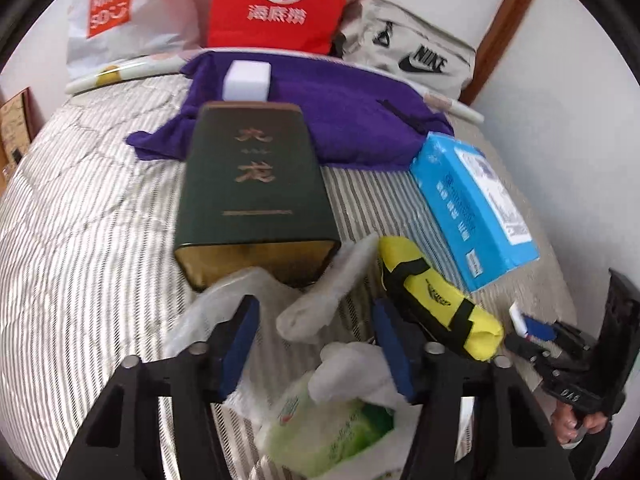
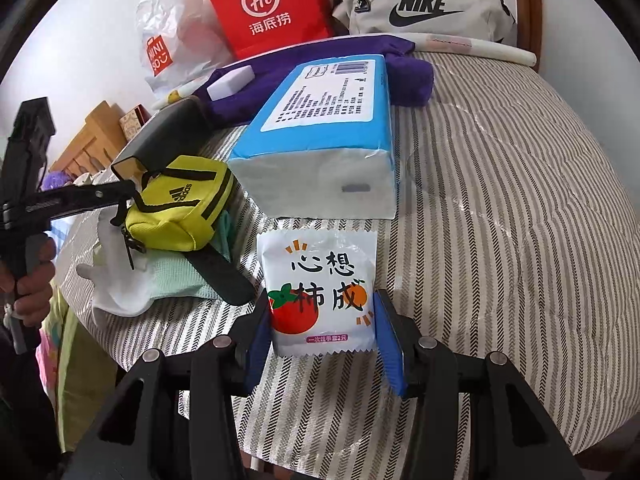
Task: Organize soft objects
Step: 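Close the left tool on a white glove while the right tool grasps the snack packet, then carry the white glove toward the purple towel while the right tool carries the snack packet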
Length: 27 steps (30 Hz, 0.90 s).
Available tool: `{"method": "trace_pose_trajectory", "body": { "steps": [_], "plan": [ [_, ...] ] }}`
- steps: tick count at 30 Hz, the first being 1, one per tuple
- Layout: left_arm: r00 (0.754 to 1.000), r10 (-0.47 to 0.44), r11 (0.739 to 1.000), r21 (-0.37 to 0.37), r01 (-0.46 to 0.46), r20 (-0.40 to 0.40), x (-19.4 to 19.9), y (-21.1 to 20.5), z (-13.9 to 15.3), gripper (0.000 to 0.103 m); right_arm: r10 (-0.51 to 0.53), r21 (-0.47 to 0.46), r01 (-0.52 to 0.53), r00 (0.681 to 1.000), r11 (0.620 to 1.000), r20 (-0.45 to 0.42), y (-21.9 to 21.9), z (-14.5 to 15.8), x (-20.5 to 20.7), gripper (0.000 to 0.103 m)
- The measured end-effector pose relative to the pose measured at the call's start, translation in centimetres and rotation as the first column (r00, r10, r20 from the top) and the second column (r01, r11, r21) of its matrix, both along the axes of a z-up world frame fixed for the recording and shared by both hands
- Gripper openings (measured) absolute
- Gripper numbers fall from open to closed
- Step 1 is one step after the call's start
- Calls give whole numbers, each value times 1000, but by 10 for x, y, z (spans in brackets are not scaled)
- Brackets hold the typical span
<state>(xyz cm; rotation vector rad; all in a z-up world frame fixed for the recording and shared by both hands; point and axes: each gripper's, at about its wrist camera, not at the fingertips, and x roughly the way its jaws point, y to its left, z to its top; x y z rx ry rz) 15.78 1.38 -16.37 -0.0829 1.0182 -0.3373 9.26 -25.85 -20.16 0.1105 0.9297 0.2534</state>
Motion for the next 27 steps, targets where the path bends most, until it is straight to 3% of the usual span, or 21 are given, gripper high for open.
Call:
{"method": "trace_pose_trajectory", "body": {
  "steps": [3, 5, 8, 17, 27],
  "plan": [
    [1000, -13, 999, 40, 13, 1, 4, -7, -8, 46, -3, 0, 3, 1000, 1000, 1, 0, 0, 2, 48],
    [1000, -14, 999, 29, 14, -12, 8, -7, -13, 34, -2, -2, 2, 1000, 1000, 2, 0, 0, 3, 48],
    [1000, -4, 1000, 21, 5, -19, 11, -7, -19, 24, -2, -5, 2, 1000, 1000, 2, 1, 0, 4, 48],
    [1000, 29, 995, -98, -30, -8, -5, 16, -4, 23, -6, -18, 6, 1000, 1000, -2, 5, 2, 8, 48],
    [998, 55, 994, -101, -52, 27, -30, 35, 14, 23, 8, -24, -7, 999, 1000, 41, 11, 19, -3, 48]
  ]
}}
